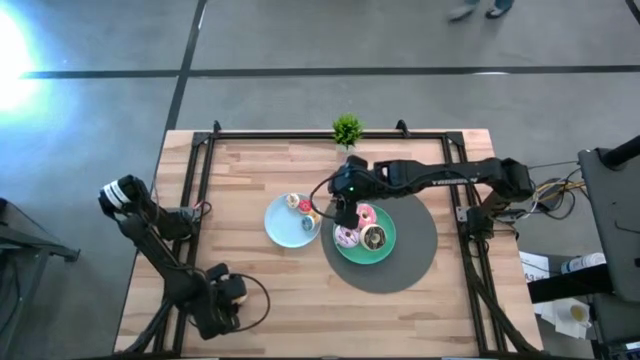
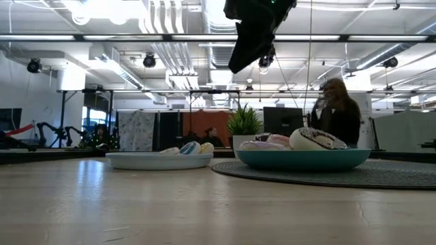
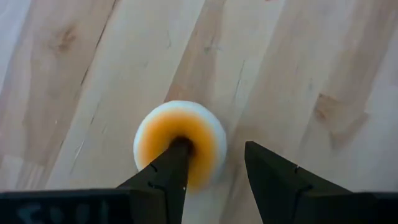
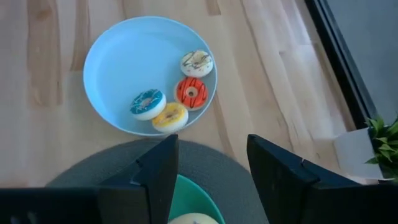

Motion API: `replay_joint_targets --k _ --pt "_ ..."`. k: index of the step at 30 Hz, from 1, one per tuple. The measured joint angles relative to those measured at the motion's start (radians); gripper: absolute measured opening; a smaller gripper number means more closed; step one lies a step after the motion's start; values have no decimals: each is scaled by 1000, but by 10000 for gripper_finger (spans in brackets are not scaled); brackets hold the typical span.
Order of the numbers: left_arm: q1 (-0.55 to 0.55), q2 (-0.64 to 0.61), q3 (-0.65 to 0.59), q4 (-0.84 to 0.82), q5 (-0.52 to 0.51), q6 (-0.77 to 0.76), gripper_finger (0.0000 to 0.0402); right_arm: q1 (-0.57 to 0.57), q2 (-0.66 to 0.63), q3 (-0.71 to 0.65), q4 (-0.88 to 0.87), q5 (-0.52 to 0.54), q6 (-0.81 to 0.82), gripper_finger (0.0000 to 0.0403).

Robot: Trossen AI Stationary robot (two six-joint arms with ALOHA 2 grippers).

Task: Pick & Place donuts
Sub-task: Put the small red donut on the light blue plate

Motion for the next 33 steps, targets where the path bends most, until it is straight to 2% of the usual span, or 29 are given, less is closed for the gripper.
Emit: replay_joint_targets --k 5,8,12,14,22,26,33 --pt "9 42 0 2 6 -34 119 -1 -1 1 49 -3 14 184" --pt "15 37 -1 -4 11 -49 85 -1 0 2 65 -40 23 184" --pt "18 -3 -8 -4 15 -52 19 -1 -1 2 86 -130 20 184" --pt "21 -39 -11 -3 15 -52 8 0 -1 2 92 -176 3 184" --pt "73 -297 -16 35 -36 10 1 32 7 1 237 -302 -141 184" --pt "162 -462 -27 134 -81 135 1 72 37 1 391 -326 -227 185" --pt "339 -675 -84 356 -39 365 0 147 57 0 546 -319 -394 185"
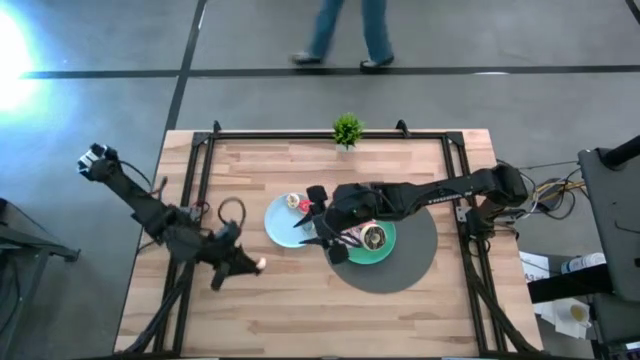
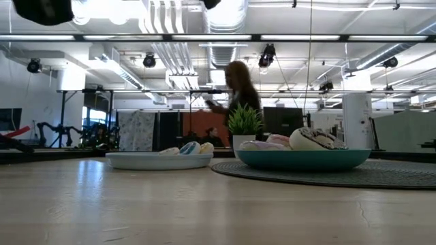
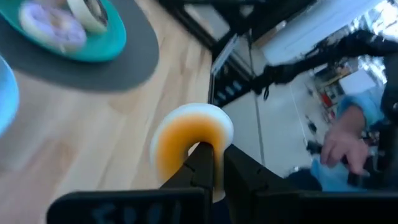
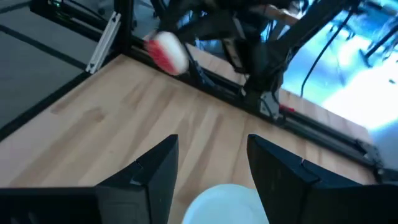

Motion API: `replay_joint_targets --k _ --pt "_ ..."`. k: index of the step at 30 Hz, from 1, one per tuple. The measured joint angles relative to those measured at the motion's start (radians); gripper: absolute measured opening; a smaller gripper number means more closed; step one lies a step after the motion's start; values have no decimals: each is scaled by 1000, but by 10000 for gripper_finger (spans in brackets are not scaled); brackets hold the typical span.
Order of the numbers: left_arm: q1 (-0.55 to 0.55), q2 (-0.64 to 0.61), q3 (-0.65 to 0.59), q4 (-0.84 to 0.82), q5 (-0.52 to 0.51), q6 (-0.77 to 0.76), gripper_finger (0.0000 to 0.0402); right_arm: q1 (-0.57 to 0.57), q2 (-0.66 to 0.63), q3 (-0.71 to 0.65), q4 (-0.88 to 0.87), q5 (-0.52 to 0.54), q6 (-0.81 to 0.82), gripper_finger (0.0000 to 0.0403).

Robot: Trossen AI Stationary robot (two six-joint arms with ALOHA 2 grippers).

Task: Pick & Place donuts
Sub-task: Put the small red donut on the light blue plate

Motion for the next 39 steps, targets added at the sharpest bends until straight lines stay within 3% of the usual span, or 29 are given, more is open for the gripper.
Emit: replay_joint_targets --k 4,11,16,26,39 --pt "107 -23 -6 5 82 64 0 3 0 4 -2 2 -22 185" --pt "309 81 -5 118 343 195 0 7 0 6 -7 4 -27 185" --pt "428 114 -4 192 470 243 0 17 0 6 -17 4 -54 185" --pt "516 142 -2 284 622 222 0 18 0 6 -37 43 -87 185" --pt "555 248 -2 388 674 210 0 24 1 6 -45 50 -135 185"
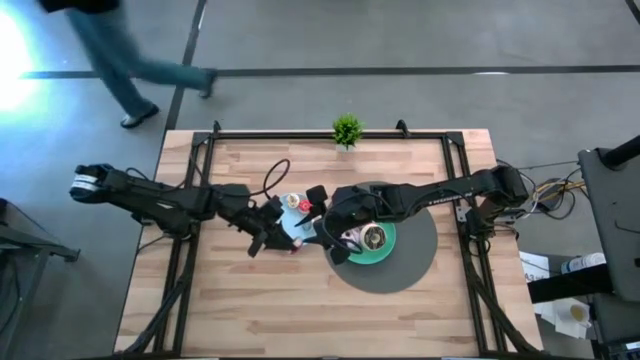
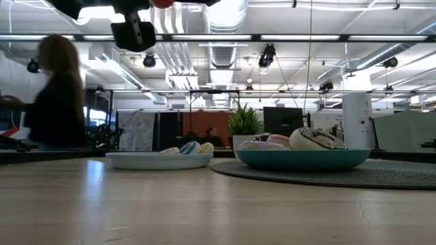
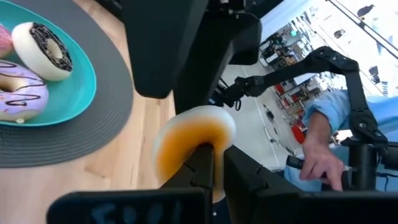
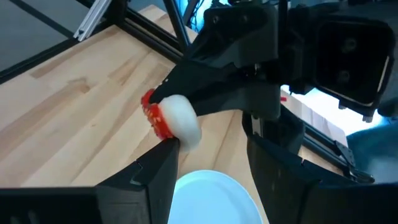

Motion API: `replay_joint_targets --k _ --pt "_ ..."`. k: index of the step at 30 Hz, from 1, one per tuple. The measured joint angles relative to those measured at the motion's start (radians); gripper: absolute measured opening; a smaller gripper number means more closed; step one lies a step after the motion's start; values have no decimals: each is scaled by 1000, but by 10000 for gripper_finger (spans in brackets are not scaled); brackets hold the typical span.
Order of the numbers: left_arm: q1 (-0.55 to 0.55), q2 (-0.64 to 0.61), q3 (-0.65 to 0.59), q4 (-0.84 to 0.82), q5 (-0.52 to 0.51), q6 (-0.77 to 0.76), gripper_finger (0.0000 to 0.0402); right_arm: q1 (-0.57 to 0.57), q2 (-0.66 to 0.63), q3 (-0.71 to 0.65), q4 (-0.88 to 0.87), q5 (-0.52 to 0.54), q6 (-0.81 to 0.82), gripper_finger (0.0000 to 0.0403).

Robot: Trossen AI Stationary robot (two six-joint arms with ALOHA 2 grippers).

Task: Pick & Place donuts
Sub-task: Put the small red donut on the light blue plate

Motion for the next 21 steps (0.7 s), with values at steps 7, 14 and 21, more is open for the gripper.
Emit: replay_joint_targets --k 7,14,21 --pt "27 -4 0 12 9 6 0 0 0 0 -43 1 23 185" --pt "40 -20 0 -36 5 12 0 2 -6 3 -106 2 23 185" --pt "52 -20 0 -36 9 20 0 7 -5 37 -108 1 -19 185"
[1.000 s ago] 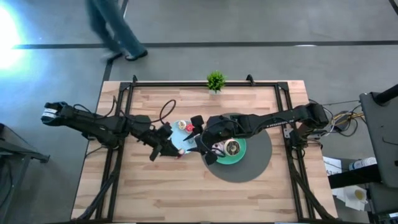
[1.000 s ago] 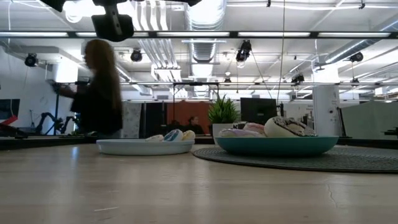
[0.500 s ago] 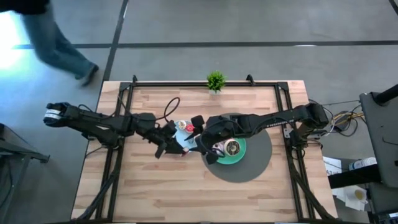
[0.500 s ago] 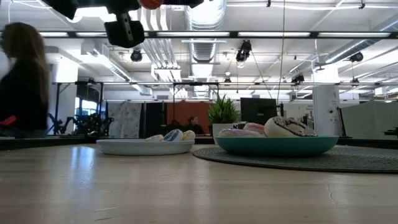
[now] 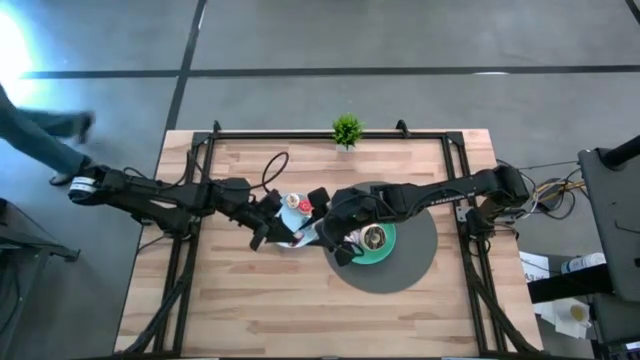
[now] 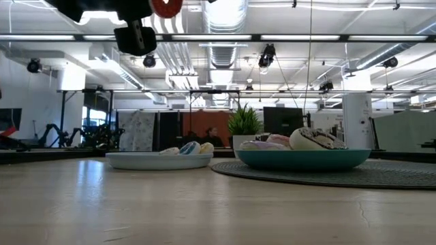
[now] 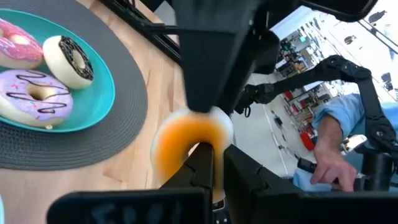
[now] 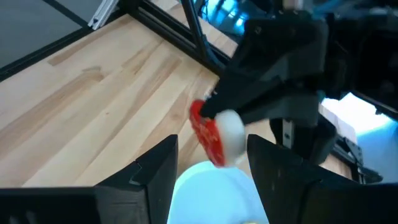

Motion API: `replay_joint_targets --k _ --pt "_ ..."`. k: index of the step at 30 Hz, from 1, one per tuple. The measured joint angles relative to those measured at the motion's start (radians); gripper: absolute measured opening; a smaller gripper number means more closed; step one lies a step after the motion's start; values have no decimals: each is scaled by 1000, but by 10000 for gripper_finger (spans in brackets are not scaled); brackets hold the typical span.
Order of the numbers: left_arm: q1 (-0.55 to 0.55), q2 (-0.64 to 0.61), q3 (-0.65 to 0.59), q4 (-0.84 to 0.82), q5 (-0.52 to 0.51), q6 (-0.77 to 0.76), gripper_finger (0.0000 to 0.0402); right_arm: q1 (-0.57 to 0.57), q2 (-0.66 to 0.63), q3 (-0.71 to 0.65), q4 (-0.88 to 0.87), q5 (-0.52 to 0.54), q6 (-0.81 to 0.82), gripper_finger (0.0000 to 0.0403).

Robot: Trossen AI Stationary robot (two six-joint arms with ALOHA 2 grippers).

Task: Pick & Place donuts
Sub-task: Put the small red donut on the light blue plate

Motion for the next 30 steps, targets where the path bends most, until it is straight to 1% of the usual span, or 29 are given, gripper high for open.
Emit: replay_joint_targets --k 5,10,17,22,25,30 --pt "14 18 0 16 2 -2 0 1 1 0 19 -6 -29 185" --pt "13 49 0 78 10 -19 0 1 2 -1 20 -9 -30 185" --pt "11 56 3 72 34 -37 0 -1 2 -4 9 -7 -31 185" --pt "11 53 41 76 36 -25 0 -2 3 -11 8 -4 -30 183" --pt "11 54 57 49 35 -13 0 -2 3 -11 11 0 -30 172" --pt "11 53 58 5 35 -12 0 -2 3 -12 11 7 -30 135"
